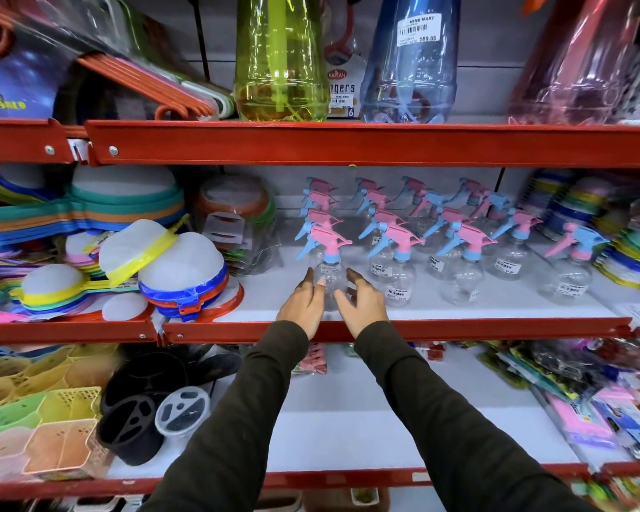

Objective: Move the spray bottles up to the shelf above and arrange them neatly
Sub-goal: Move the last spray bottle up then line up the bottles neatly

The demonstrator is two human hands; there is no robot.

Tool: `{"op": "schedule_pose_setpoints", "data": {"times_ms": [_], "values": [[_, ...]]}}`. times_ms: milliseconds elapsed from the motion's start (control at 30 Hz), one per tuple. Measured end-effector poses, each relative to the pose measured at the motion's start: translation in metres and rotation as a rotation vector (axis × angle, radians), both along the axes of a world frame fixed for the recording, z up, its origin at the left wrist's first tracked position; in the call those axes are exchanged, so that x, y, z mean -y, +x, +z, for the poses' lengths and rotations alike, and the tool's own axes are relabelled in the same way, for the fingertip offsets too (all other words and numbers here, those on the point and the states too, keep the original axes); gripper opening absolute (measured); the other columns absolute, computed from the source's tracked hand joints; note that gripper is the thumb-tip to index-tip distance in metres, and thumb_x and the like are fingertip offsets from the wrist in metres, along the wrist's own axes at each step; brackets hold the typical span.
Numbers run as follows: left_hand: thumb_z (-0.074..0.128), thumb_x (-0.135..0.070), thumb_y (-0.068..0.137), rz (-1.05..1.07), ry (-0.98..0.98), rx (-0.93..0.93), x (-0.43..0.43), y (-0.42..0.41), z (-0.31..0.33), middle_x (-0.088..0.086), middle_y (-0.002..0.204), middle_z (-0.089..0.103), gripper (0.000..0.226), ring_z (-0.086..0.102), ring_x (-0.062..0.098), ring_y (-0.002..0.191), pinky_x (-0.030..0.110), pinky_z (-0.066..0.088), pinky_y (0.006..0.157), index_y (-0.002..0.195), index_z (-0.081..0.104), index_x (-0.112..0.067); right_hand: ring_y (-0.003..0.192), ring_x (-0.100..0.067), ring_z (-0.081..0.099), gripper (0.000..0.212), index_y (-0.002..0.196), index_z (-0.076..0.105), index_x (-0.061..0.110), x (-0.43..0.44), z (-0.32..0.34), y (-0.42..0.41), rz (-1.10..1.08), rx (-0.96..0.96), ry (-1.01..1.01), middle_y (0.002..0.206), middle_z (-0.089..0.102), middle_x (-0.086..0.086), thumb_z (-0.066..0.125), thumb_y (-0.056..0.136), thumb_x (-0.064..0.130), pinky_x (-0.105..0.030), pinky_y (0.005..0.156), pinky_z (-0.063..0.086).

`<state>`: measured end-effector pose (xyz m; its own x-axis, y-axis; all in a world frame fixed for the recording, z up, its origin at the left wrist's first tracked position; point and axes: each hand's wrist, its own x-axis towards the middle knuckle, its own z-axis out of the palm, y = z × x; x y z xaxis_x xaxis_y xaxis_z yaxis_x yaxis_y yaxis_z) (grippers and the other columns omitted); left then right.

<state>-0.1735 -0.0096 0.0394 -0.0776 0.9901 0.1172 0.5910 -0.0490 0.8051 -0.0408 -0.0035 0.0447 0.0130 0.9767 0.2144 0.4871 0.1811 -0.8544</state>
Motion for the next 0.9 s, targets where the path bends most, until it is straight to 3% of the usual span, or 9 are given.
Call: {"op": "schedule_pose_setpoints", "data": {"times_ms": [200, 367, 467, 533, 733, 900], "values": [[0.022, -0.051, 0.104, 0.084, 0.068, -0.063, 0.006, 0.004, 0.001, 0.011, 0.163, 0.029, 0.063, 0.034, 0.030, 0.147, 0.040, 0.030, 0.117, 0.159, 0.014, -0.021, 0.132, -0.025, 0.051, 0.062, 0.147, 0.042, 0.016, 0.003, 0.002, 0.008, 0.015, -0.020, 0.033, 0.147, 0.050, -0.010, 0.058, 0.090, 0.035, -0.044, 0.110, 0.043], [0.032, -0.045, 0.102, 0.369, 0.297, -0.001, 0.024, 0.023, -0.008, 0.006, 0.153, 0.043, 0.053, 0.046, 0.026, 0.136, 0.040, 0.038, 0.110, 0.150, 0.034, -0.022, 0.107, -0.014, 0.058, 0.042, 0.131, 0.057, 0.021, 0.015, 0.000, 0.028, -0.018, -0.131, 0.200, 0.128, 0.062, -0.001, 0.058, 0.088, 0.023, -0.029, 0.095, 0.050], [0.032, -0.043, 0.099, 0.405, 0.435, -0.022, 0.035, 0.047, -0.012, 0.003, 0.139, 0.053, 0.046, 0.050, 0.021, 0.125, 0.036, 0.040, 0.102, 0.137, 0.048, -0.022, 0.095, -0.017, 0.059, 0.034, 0.119, 0.061, 0.023, 0.021, -0.002, 0.048, -0.073, -0.202, 0.269, 0.115, 0.061, 0.000, 0.058, 0.087, 0.014, -0.012, 0.076, 0.048], [0.033, -0.041, 0.098, 0.369, 0.480, -0.028, 0.038, 0.066, -0.011, -0.001, 0.132, 0.057, 0.041, 0.051, 0.018, 0.118, 0.031, 0.037, 0.095, 0.129, 0.052, -0.024, 0.092, -0.015, 0.058, 0.032, 0.116, 0.061, 0.024, 0.022, -0.004, 0.062, -0.108, -0.228, 0.305, 0.111, 0.057, 0.002, 0.058, 0.087, 0.012, -0.007, 0.071, 0.045], [0.036, -0.034, 0.102, 0.193, 0.453, -0.016, 0.030, 0.119, -0.003, 0.003, 0.135, 0.058, 0.039, 0.053, 0.020, 0.122, 0.031, 0.038, 0.100, 0.132, 0.056, -0.018, 0.103, -0.020, 0.054, 0.036, 0.125, 0.057, 0.017, 0.016, -0.005, 0.110, -0.205, -0.290, 0.232, 0.120, 0.052, -0.005, 0.057, 0.089, 0.011, -0.032, 0.091, 0.048], [0.030, -0.042, 0.105, 0.132, 0.208, 0.116, 0.011, 0.144, 0.005, 0.008, 0.153, 0.046, 0.051, 0.046, 0.026, 0.136, 0.027, 0.034, 0.103, 0.149, 0.041, -0.020, 0.126, -0.020, 0.048, 0.052, 0.146, 0.040, 0.011, -0.001, 0.005, 0.134, -0.113, -0.266, -0.014, 0.149, 0.042, -0.008, 0.050, 0.096, 0.019, -0.023, 0.101, 0.034]]}}
